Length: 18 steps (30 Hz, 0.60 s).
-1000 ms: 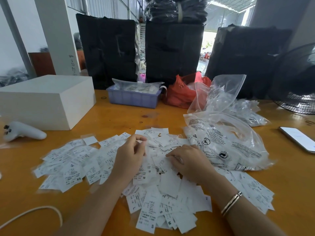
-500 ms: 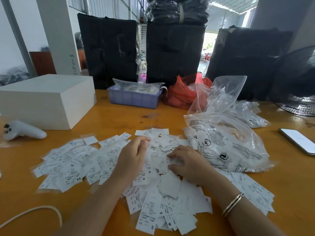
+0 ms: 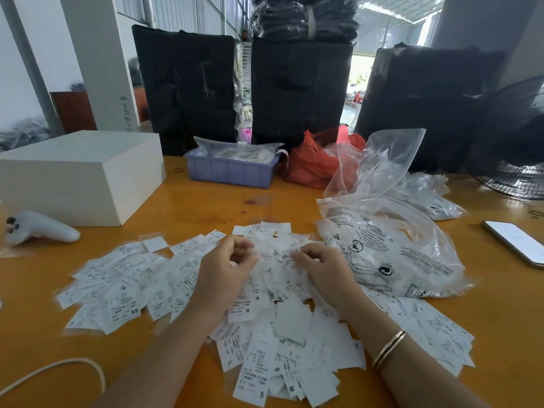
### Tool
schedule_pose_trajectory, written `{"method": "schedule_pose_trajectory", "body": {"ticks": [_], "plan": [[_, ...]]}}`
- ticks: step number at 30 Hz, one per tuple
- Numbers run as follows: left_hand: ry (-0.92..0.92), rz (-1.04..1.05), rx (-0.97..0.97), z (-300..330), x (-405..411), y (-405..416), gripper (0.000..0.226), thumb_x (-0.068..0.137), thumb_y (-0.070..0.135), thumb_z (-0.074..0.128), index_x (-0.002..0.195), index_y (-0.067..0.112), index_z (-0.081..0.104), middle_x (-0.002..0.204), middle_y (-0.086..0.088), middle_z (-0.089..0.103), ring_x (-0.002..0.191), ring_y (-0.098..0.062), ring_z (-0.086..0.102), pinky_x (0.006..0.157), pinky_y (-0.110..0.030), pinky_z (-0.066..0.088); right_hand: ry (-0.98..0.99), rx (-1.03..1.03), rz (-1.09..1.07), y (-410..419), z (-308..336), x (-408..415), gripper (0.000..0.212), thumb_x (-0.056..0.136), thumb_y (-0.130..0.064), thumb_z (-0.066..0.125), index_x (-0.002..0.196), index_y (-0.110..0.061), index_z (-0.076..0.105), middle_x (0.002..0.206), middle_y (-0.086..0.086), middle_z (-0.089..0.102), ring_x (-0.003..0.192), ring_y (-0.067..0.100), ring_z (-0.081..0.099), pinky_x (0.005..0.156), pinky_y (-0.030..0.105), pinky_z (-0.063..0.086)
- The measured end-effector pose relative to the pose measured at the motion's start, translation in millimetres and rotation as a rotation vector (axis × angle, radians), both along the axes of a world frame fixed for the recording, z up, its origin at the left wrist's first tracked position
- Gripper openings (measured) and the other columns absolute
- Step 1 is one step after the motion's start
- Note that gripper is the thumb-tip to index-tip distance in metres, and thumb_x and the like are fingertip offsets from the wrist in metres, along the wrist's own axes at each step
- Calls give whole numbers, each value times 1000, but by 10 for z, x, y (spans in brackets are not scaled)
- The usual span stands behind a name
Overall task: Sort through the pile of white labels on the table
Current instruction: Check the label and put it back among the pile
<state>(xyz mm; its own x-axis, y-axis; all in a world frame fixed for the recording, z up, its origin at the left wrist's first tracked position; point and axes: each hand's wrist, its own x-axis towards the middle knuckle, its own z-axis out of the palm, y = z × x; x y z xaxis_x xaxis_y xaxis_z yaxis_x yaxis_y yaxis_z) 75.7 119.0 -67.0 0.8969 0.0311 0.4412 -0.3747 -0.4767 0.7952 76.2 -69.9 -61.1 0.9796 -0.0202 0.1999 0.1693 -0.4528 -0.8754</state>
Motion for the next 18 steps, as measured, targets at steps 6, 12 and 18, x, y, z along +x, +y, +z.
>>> {"method": "schedule_pose_trajectory", "body": {"ticks": [6, 12, 18], "plan": [[-27, -76, -23, 74, -56, -19, 11, 90, 25, 61, 88, 33, 66, 83, 19, 67, 60, 15, 55, 52, -4, 40, -128, 277, -44, 26, 29, -60, 14, 93, -26, 56, 88, -21, 67, 60, -13, 58, 55, 8, 48, 57, 18, 39], [-35, -195, 83, 68, -57, -17, 14, 90, 21, 61, 96, 22, 73, 85, 21, 66, 70, 13, 57, 59, -5, 43, -211, 480, 31, 10, 14, -132, 22, 89, 0, 58, 90, -20, 67, 71, -4, 63, 64, 11, 56, 60, 17, 48], [-55, -256, 177, 55, -38, -14, 16, 86, 28, 65, 98, 24, 74, 88, 28, 63, 89, 11, 56, 71, -4, 41, -348, 276, 113, 38, -5, -122, 45, 91, -3, 56, 90, -45, 71, 85, -4, 64, 79, 13, 57, 72, 24, 48]]}}
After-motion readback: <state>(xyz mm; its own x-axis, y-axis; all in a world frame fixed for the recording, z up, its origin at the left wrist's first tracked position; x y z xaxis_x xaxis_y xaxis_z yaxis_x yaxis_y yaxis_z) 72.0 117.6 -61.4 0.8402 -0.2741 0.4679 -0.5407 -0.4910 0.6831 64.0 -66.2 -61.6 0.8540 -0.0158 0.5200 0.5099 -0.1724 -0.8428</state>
